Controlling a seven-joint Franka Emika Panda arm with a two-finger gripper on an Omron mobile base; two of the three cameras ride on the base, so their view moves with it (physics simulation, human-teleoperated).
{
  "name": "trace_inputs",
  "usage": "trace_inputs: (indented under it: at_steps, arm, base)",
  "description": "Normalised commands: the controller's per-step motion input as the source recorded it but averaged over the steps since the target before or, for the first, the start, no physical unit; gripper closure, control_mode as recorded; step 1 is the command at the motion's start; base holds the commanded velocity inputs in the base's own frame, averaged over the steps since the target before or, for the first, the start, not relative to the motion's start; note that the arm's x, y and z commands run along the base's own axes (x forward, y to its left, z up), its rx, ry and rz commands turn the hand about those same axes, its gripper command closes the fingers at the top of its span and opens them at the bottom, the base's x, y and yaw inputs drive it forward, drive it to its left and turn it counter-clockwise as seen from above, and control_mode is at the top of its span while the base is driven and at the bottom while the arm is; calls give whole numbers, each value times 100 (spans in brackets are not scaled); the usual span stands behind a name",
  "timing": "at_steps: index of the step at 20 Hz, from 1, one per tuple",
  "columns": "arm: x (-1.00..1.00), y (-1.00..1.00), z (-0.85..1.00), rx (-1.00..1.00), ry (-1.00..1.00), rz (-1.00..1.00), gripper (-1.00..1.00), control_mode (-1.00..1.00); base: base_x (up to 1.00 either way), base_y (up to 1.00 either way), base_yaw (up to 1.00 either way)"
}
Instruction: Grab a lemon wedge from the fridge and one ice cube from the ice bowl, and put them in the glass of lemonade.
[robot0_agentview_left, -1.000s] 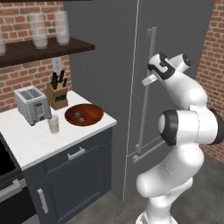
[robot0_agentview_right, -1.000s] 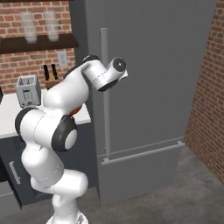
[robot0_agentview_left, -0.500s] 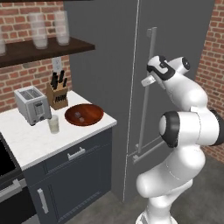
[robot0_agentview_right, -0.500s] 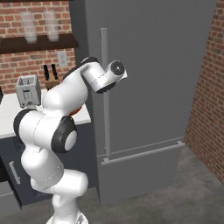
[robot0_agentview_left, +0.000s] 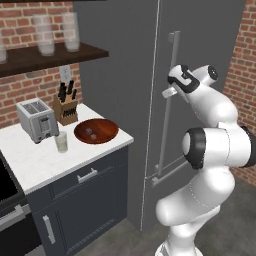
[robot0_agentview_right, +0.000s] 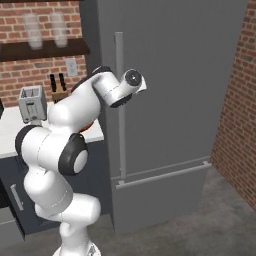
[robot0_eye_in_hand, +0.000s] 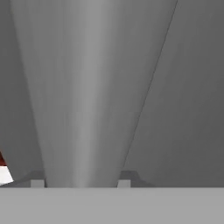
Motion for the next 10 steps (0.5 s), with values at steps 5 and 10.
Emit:
trace_inputs:
  at_steps: [5, 10]
  arm:
    - [-2, -81, 0, 1, 1, -30, 100, -100]
    - [-56, -98, -1, 6, -4, -29, 100, -100]
  base:
    - [0, 0, 0]
    - [0, 0, 0]
